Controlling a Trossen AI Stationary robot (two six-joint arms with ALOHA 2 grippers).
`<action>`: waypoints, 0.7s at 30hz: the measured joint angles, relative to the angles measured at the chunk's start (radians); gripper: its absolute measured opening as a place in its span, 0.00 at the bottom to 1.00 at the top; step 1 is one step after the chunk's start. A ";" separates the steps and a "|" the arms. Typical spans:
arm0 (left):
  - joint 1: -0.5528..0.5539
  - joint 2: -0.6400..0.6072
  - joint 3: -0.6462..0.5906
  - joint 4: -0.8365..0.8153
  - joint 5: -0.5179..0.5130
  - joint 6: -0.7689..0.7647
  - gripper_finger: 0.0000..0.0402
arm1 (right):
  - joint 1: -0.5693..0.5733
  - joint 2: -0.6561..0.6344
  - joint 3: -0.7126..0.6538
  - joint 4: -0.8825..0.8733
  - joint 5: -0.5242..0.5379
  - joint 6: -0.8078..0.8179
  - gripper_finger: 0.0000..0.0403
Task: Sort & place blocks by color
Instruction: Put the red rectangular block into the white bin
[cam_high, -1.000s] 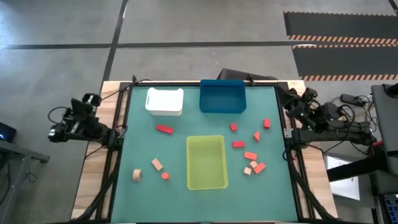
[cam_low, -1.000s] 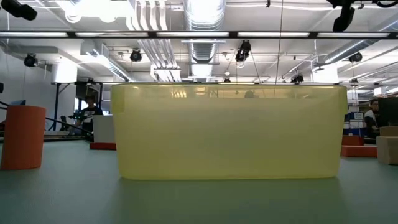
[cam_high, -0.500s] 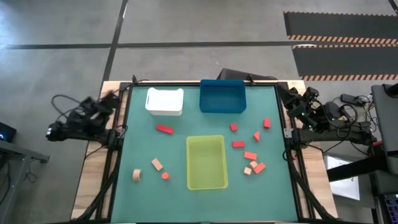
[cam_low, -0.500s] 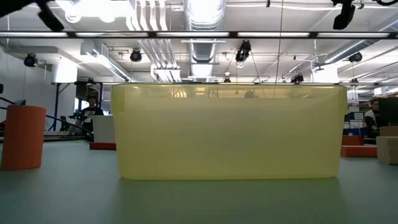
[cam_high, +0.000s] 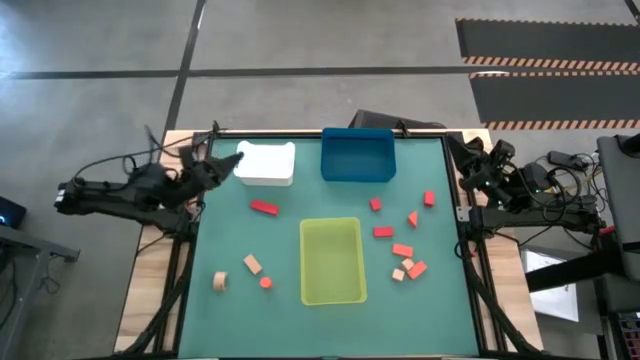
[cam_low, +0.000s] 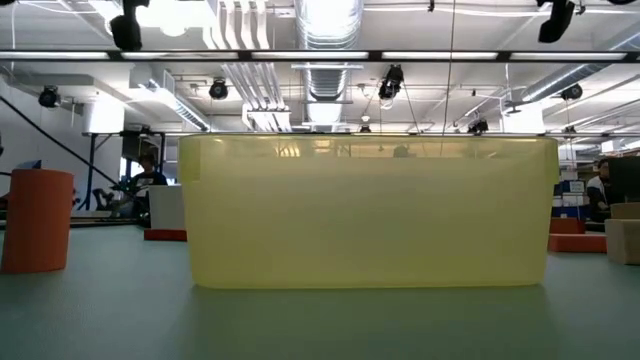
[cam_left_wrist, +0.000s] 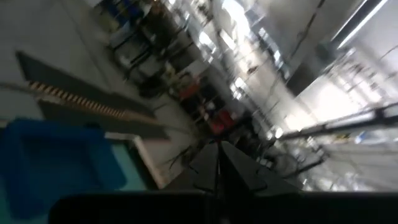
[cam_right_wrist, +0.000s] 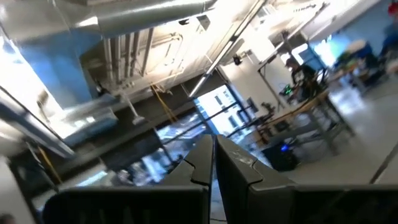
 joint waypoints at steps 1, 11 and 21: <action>0.000 0.027 0.032 -0.061 0.018 -0.026 0.00 | 0.000 0.000 0.000 0.000 0.000 -0.029 0.02; 0.000 0.409 0.278 -0.669 0.358 -0.179 0.00 | 0.001 -0.001 0.000 0.001 -0.001 -0.095 0.02; 0.002 0.712 0.362 -0.708 1.046 0.090 0.00 | 0.001 -0.001 0.000 0.000 -0.006 -0.160 0.02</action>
